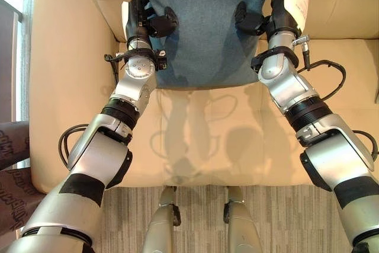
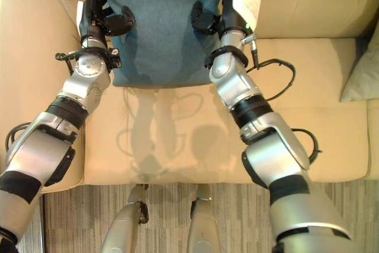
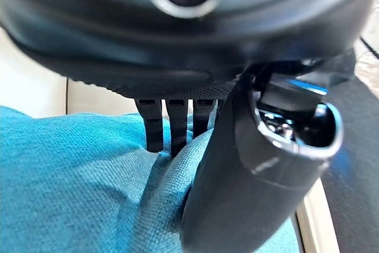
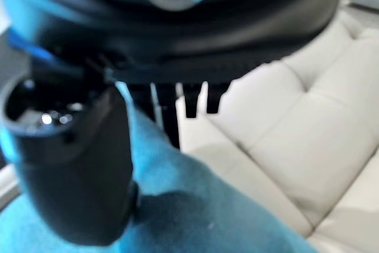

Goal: Pick up all the scattered cushions and arrange them neatly on the sofa.

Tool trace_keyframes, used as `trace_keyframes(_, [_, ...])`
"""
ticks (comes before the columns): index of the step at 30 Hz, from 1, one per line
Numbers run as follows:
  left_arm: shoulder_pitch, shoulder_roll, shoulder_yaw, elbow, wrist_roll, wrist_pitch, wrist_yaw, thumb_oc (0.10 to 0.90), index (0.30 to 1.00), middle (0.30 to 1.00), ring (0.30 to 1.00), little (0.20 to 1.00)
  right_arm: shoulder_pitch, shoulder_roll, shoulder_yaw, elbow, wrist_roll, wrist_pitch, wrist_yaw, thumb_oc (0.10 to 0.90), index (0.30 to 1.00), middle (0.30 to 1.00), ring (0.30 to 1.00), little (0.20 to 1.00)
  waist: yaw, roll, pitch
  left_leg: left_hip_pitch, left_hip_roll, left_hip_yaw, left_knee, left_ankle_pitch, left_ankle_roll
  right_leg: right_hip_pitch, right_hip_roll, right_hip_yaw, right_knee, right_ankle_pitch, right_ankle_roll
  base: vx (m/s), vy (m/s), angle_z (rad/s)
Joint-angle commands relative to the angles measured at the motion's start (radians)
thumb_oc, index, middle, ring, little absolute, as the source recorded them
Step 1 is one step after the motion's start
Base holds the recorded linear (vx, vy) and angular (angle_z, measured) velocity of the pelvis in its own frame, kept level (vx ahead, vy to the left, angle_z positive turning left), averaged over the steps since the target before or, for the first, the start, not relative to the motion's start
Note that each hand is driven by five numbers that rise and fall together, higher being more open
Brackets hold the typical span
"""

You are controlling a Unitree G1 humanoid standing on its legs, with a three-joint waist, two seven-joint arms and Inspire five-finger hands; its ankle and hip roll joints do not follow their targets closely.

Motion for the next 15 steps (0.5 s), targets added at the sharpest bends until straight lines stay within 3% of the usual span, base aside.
trace_keyframes(1, [-0.087,-0.013,0.042,-0.09,0.004,-0.108,0.014,0.8,0.9,0.9,0.9,0.9,-0.085,-0.076,-0.017,-0.039,-0.012,-0.084,-0.035,0.8,0.9,0.9,0.9,0.9,-0.015,0.076,0.005,0.065,0.018,-0.018,0.001,-0.235,-0.028,0.166,-0.012,-0.023,0.006,-0.193,0.035,0.01,-0.054,-0.07])
trace_keyframes(6, [-0.054,-0.034,0.059,-0.194,-0.138,-0.152,-0.003,0.8,0.9,0.9,0.9,0.9,-0.012,-0.106,-0.042,-0.047,-0.001,-0.069,-0.015,0.8,0.9,0.9,0.9,0.9,-0.006,0.079,-0.023,0.079,0.016,-0.026,0.001,-0.238,-0.023,0.183,-0.012,-0.032,0.006,-0.2,0.028,0.0,-0.025,-0.01])
trace_keyframes(15, [0.015,-0.006,0.166,-0.258,-0.151,-0.173,0.039,0.8,0.9,0.9,0.9,0.9,0.185,-0.133,-0.186,-0.162,-0.015,-0.073,-0.032,0.8,0.9,0.9,0.9,0.9,0.006,0.099,-0.03,0.107,0.006,-0.04,0.001,-0.246,-0.013,0.207,-0.015,-0.031,0.006,-0.206,0.025,-0.01,-0.004,0.06])
